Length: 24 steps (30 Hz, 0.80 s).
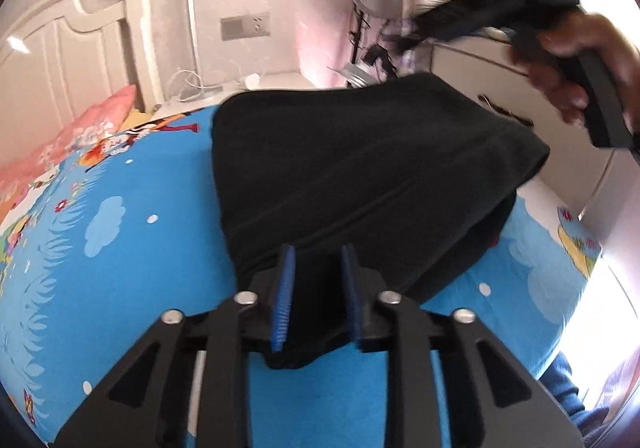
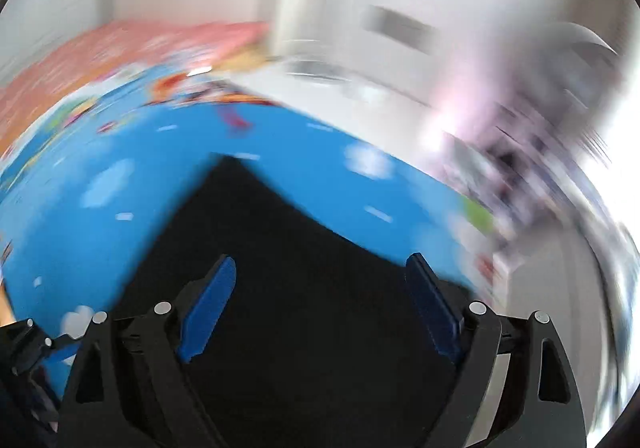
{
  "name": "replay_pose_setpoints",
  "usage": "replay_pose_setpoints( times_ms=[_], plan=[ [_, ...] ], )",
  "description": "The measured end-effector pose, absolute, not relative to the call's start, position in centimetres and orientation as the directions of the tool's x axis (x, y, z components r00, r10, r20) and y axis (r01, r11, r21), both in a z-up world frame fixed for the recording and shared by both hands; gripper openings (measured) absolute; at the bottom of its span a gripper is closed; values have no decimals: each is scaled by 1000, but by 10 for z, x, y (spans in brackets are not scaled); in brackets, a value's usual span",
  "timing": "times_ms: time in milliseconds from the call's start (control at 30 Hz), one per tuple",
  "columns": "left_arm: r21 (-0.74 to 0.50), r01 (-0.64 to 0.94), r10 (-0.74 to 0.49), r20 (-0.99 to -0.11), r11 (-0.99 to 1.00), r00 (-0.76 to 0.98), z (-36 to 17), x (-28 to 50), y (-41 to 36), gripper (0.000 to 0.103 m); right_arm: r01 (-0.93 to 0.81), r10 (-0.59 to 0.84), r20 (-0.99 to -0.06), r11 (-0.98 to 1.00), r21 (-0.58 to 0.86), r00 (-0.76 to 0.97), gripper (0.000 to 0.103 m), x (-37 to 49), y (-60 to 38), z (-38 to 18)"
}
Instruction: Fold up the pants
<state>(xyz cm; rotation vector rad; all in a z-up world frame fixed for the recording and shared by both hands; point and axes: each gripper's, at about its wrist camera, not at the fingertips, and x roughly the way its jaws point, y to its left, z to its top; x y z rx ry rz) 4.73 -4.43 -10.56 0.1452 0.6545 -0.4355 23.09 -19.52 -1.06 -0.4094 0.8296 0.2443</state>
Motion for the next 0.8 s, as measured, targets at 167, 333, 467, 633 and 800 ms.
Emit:
replay_pose_setpoints(
  times_ms=[167,333,467,633,800],
  plan=[
    [-96,385,-358,-618,918,700,-107,61,-19,40,-514,-7,-797,761,-396,604,76,285,-104,-69],
    [-230,462,-492,-636,857,595,-124,69,-7,32,-424,-63,-798,820,-384,600,81,323,-123,-110],
    [-232,476,-505,-629,848,592,-127,65,-2,32,-389,-86,-767,823,-415,636,85,322,-126,-109],
    [-222,475,-496,-634,852,593,-126,61,1,32,-364,-86,-758,839,-405,646,88,318,-120,-110],
    [-189,476,-474,-644,859,600,-125,55,-4,32,-325,-15,-731,889,-321,682,89,319,-129,-96]
  ],
)
